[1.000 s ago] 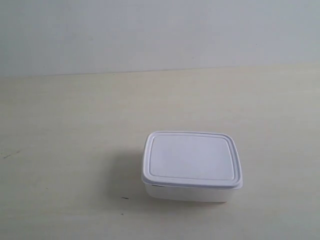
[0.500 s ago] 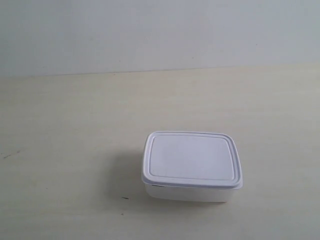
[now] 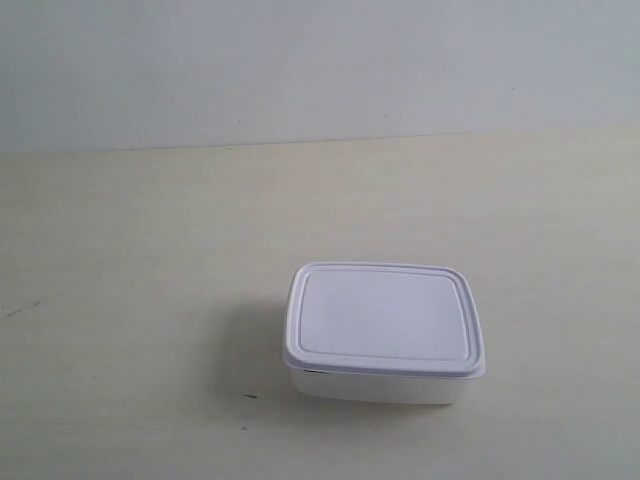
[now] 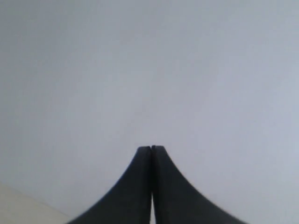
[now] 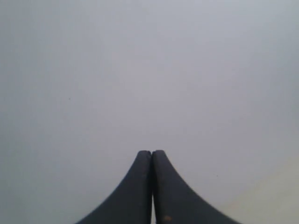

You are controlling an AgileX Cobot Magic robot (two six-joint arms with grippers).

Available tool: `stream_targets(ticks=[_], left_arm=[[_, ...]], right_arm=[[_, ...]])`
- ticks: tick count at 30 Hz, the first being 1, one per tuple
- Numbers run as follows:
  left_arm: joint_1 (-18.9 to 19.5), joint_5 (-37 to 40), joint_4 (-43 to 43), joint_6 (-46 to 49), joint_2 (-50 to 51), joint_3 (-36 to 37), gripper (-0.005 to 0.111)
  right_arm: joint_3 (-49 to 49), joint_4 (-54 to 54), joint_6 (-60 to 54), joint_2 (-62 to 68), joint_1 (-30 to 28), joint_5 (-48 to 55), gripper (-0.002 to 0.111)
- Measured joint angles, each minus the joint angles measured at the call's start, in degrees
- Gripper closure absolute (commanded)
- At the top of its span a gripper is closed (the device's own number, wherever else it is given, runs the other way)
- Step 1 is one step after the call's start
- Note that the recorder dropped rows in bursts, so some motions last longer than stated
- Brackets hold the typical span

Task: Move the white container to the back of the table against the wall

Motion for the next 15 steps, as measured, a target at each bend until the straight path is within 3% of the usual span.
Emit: stream_targets(ticks=[11,15], left_arm=[[0.0,-5.1,0.0,-5.8,0.0,0.0,0.107],[-0.1,-6.8,4.1,-11.4,0.0,0.0,0.107]], right_arm=[[0.0,2.8,3.2,0.0,0.0,-2.1,0.108],[0.0,-3.9,7.4,0.0,0.0,-1.5,0.108]])
